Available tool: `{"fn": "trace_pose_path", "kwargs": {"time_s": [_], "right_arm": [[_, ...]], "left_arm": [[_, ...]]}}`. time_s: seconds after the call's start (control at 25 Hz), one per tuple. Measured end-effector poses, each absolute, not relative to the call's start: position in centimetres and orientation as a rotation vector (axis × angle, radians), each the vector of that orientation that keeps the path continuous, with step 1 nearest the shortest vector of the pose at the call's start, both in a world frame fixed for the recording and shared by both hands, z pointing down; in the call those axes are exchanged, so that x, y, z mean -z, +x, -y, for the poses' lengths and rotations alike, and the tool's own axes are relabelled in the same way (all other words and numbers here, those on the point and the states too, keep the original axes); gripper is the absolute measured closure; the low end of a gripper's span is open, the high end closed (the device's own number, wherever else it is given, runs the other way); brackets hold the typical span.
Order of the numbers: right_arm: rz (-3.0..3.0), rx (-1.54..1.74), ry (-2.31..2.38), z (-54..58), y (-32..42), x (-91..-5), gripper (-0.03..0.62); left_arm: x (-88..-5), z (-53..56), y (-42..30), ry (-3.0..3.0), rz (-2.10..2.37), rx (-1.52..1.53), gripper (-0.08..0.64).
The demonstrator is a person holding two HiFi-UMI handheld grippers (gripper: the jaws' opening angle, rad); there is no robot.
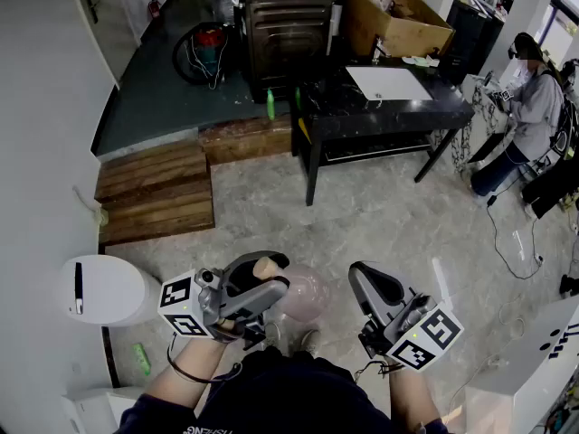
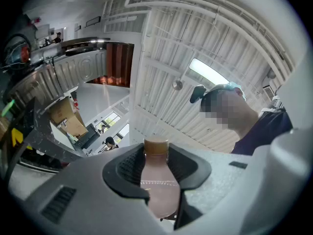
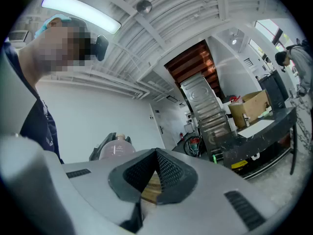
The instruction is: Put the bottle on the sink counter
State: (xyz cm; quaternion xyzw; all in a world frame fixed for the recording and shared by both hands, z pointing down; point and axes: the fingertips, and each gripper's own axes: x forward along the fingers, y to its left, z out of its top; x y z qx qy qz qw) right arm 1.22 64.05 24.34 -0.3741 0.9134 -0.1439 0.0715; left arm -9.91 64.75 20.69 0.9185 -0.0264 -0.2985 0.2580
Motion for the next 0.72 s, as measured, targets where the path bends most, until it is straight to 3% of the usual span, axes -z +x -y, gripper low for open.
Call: {"fn": "trace_pose_path", "kwargs": {"time_s": [0.72], "right_arm": [[-2.718,0.49,-1.107,-63.9,3.4,-24.9,0.567]], "left_arm": [[-21.0,-64.9,-8.1,2.492,0.102,0.809,0.422]]}}
